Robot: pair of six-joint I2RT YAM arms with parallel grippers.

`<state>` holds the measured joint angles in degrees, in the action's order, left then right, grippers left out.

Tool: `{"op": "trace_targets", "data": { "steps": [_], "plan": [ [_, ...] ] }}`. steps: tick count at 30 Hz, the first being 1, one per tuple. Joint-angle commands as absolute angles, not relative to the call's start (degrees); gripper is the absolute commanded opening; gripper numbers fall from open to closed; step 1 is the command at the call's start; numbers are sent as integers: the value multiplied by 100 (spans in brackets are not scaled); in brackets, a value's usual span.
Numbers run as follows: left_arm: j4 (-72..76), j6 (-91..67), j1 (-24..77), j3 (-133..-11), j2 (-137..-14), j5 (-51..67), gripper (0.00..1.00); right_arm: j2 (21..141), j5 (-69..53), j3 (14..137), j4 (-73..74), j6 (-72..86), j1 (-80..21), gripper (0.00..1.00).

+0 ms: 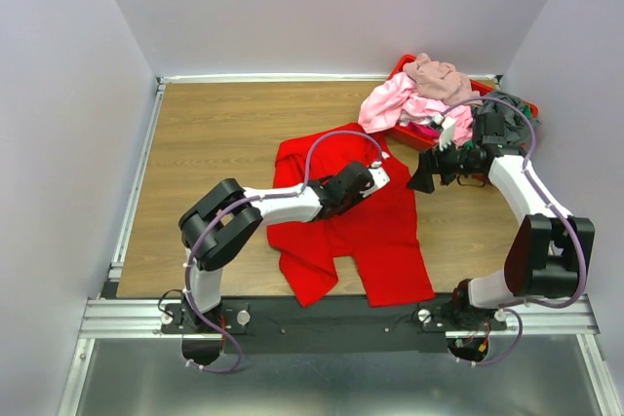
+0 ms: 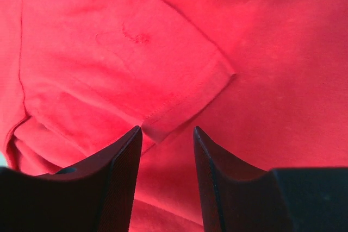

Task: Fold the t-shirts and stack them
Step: Flatten the tshirt out

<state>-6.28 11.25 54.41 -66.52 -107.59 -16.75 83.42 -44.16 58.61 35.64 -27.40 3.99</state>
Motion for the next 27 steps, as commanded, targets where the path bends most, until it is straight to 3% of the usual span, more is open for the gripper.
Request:
{"op": "trace_targets", "data": {
  "steps": [1, 6, 8, 9, 10, 15, 20, 24, 27],
  "plan": [
    [-817, 1292, 5476, -6838, -10986, -2153, 50, 8174, -4570, 5748, 3463, -2663, 510, 100],
    [-817, 1380, 5476, -7048, -11224, -2206, 34, 8095, -4605, 5722, 3472, -2637, 580, 100],
    [-765, 1441, 5467, -7101, -11241, -2276, 20, 8034, -4632, 5704, 3472, -2628, 606, 100],
    [-756, 1459, 5467, -7119, -11233, -2337, 5, 8007, -4641, 5695, 3463, -2628, 615, 100],
    [-730, 1424, 5449, -7163, -11206, -2399, 0, 7963, -4649, 5678, 3472, -2619, 624, 100],
    [-440, 1082, 5055, -7084, -10390, -2426, 0, 7875, -4676, 5643, 3472, -2619, 650, 100],
    [-264, 633, 3817, -7469, -10151, -1365, 0, 7831, -4711, 5643, 3472, -2619, 650, 100],
    [-456, 326, 2762, -8785, -11061, -1108, 0, 7717, -4720, 5599, 3472, -2637, 659, 100],
    [-1132, -350, 2041, -10692, -12153, -1072, 0, 7638, -4729, 5581, 3472, -2654, 659, 100]
  ]
}}
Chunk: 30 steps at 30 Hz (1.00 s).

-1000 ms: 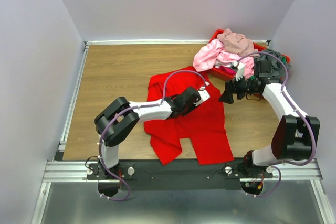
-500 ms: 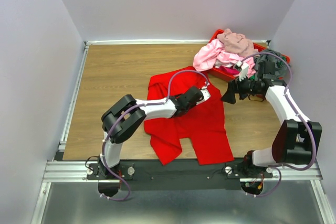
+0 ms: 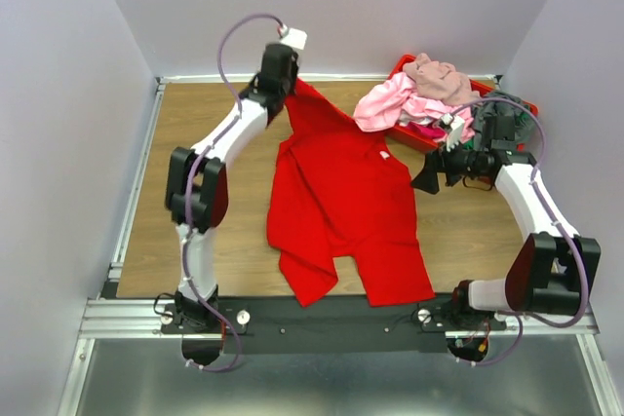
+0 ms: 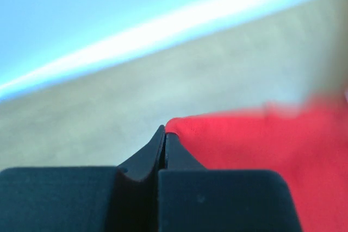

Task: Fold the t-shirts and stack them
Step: Flatten the tshirt out

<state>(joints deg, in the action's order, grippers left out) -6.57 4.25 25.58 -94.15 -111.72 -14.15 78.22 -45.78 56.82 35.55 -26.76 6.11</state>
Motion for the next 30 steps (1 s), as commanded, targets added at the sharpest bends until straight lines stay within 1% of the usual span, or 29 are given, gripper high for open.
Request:
{"op": "trace_targets", "data": {
  "steps": [1, 2, 4, 5, 6, 7, 9, 10, 11, 12, 13, 14, 15, 16, 17, 18, 19, 21, 22, 23, 24, 25, 26, 27, 29, 30],
  "plan": [
    [-1317, -604, 1804, -11497, -12381, -1064, 0, 7585, -4729, 5538, 3472, -2672, 668, 100],
    [-1431, -720, 1706, -11870, -12793, -968, 15, 7576, -4720, 5511, 3472, -2672, 677, 100],
    [-1669, -843, 1574, -12730, -13112, -713, 45, 7532, -4711, 5441, 3480, -2698, 677, 100],
    [-1696, -861, 1573, -12848, -13174, -590, 60, 7497, -4720, 5406, 3480, -2707, 677, 100],
    [-1661, -853, 1573, -12867, -13157, -571, 79, 7480, -4746, 5388, 3480, -2716, 677, 100],
    [-1618, -870, 1573, -12798, -13062, -510, 82, 7479, -4772, 5379, 3489, -2725, 668, 100],
    [-1504, -826, 1573, -12517, -12597, -544, 84, 7479, -4956, 5361, 3507, -2786, 668, 100],
    [-1320, -791, 1547, -12081, -12134, -580, 86, 7462, -5088, 5344, 3550, -2864, 668, 100],
    [-1188, -791, 1547, -11806, -12129, -580, 86, 7462, -5089, 5344, 3594, -2935, 668, 100],
    [-1047, -774, 1529, -11517, -11589, -589, 86, 7453, -5176, 5335, 3656, -3040, 668, 100],
    [-846, -730, 1494, -10922, -11306, -615, 90, 7410, -5325, 5318, 3761, -3206, 651, 100],
    [-765, -764, 1485, -10594, -11007, -659, 93, 7383, -5396, 5300, 3797, -3286, 633, 100],
    [-678, -817, 1459, -10260, -10395, -720, 96, 7348, -5449, 5282, 3849, -3400, 615, 100],
    [-468, -1044, 1346, -9509, -10067, -712, 98, 7243, -5571, 5256, 3928, -3514, 554, 100],
    [-344, -1185, 1275, -9101, -9420, -555, 98, 7181, -5598, 5238, 3920, -3681, 510, 100],
    [-221, -1343, 1153, -8679, -9091, -362, 98, 7111, -5625, 5195, 3920, -3778, 466, 100],
    [-37, -1667, 864, -7892, -8479, 284, 98, 7015, -5695, 5133, 3911, -3919, 353, 100],
    [262, -2081, 538, -7071, -7834, 928, 99, 6970, -5791, 5037, 3876, -4016, 203, 100],
    [586, -2266, 397, -6222, -7535, 1219, 98, 7005, -6001, 5019, 3876, -4017, 72, 100],
    [737, -2607, 274, -5814, -6958, 1596, 98, 7179, -6116, 5027, 3876, -3938, 18, 100],
    [930, -2750, 264, -5122, -6682, 1713, 98, 7346, -6204, 5097, 3919, -3911, -183, 100],
    [958, -2908, 264, -4828, -6453, 1870, 96, 7496, -6057, 5098, 3920, -3894, -332, 100],
    [958, -3170, 272, -4590, -6260, 2281, 94, 7828, -5847, 5219, 3963, -3867, -534, 100],
    [862, -3295, 272, -4205, -5979, 2503, 88, 7970, -5410, 5273, 3981, -3858, -919, 100],
    [660, -3488, 351, -3913, -5767, 2724, 82, 8217, -5151, 5361, 3964, -3789, -1168, 99],
    [624, -3689, 656, -3755, -5566, 2803, 79, 8400, -5124, 5396, 3955, -3736, -1247, 100]
  ]
}}
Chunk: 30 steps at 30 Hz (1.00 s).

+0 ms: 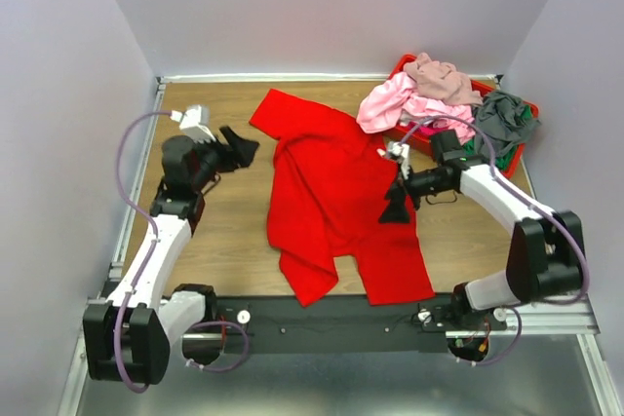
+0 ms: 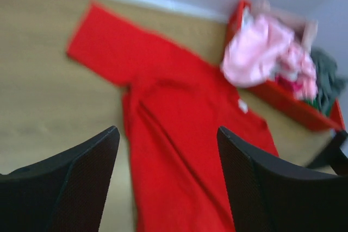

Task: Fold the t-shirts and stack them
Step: Flatten the tshirt out

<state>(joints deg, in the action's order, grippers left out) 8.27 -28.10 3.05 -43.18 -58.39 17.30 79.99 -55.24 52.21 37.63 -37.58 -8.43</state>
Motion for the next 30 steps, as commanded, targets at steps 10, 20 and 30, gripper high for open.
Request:
{"op": "trace_targets", "data": {
  "steps": [10, 20, 30],
  "plan": [
    [-1008, -5491, 4242, -3269, -5668, 416, 77, 8666, -3921, 5450, 3929, -3428, -1371, 100],
    [-3120, -8082, 5440, -3367, -5732, -1423, 76, 8815, -3349, 5397, 3806, -3331, -1362, 100],
    [-2532, -8877, 5151, -2716, -5712, -1863, 73, 8877, -3155, 5370, 3779, -3287, -1362, 100]
  ]
}}
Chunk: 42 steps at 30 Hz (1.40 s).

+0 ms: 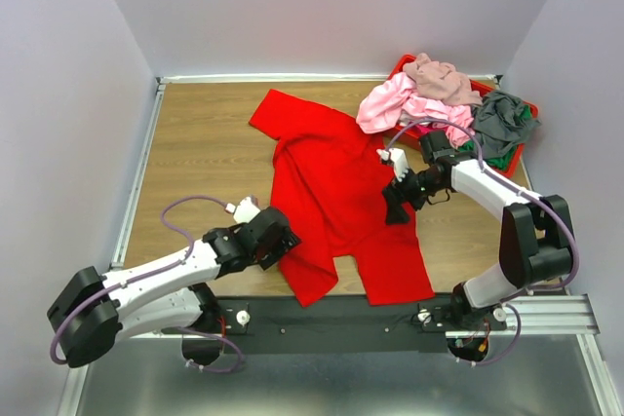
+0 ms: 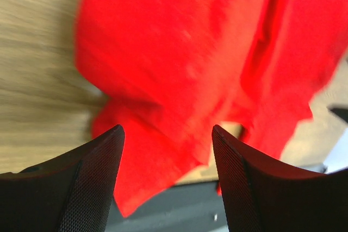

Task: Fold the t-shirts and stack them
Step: Flatten the tshirt out

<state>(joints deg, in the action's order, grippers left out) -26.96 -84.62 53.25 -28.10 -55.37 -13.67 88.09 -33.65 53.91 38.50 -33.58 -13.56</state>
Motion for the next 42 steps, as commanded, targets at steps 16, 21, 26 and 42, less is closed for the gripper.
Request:
{"op": "trace_targets", "data": {
  "steps": [16, 21, 26, 42],
  "plan": [
    [-2004, -7833, 3727, -2496, -5818, -2145, 31, 8930, -3085, 5370, 3779, -3270, -1345, 100],
    [-1916, -7515, 3595, -2645, -5723, -2346, 4, 8947, -2945, 5370, 3771, -3287, -1354, 100],
    [-1898, -6963, 3454, -2917, -5406, -2225, 0, 8991, -2742, 5388, 3718, -3173, -1275, 100],
    [-2136, -6891, 3454, -2373, -5597, 62, 61, 9000, -2760, 5414, 3709, -3129, -1239, 100]
  ]
}}
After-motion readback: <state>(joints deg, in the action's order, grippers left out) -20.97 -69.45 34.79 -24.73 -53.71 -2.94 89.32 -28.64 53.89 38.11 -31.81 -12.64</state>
